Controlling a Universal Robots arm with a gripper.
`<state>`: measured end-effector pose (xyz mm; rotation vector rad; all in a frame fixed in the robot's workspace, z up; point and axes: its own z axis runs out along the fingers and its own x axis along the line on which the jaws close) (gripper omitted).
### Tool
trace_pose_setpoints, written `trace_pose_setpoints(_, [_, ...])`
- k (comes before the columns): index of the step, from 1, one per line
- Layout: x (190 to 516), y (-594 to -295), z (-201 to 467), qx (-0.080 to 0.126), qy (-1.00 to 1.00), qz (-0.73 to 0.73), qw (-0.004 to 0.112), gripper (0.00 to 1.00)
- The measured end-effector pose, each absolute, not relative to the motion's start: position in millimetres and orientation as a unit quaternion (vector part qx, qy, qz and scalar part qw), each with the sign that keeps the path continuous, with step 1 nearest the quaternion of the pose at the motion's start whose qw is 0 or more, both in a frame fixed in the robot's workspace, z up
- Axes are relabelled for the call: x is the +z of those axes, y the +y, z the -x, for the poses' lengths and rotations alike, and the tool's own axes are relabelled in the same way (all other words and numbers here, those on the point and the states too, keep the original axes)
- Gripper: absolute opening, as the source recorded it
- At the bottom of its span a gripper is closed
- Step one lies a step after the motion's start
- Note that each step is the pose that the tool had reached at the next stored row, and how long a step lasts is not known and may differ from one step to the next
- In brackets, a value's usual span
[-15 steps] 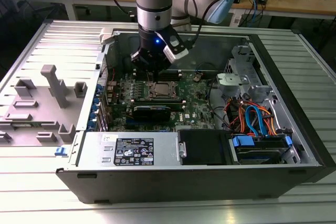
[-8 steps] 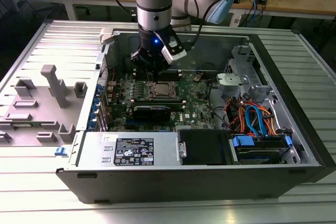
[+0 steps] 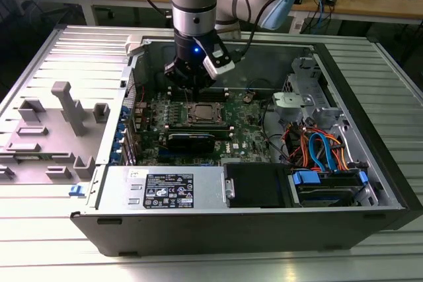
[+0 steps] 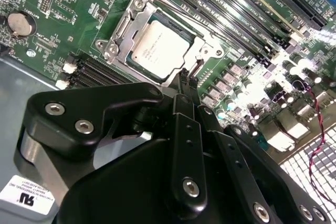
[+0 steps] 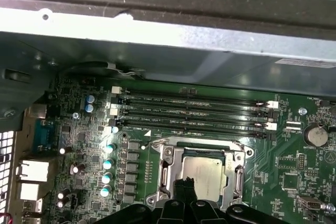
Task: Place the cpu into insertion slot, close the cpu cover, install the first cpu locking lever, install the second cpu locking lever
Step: 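Install the first cpu locking lever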
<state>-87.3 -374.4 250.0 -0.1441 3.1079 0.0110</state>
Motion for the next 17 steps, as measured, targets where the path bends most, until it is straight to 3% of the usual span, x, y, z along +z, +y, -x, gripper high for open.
trace_pose_setpoints(17, [250.6,-374.3,119.4,0.003,1.0,0.025,0.016,0.11])
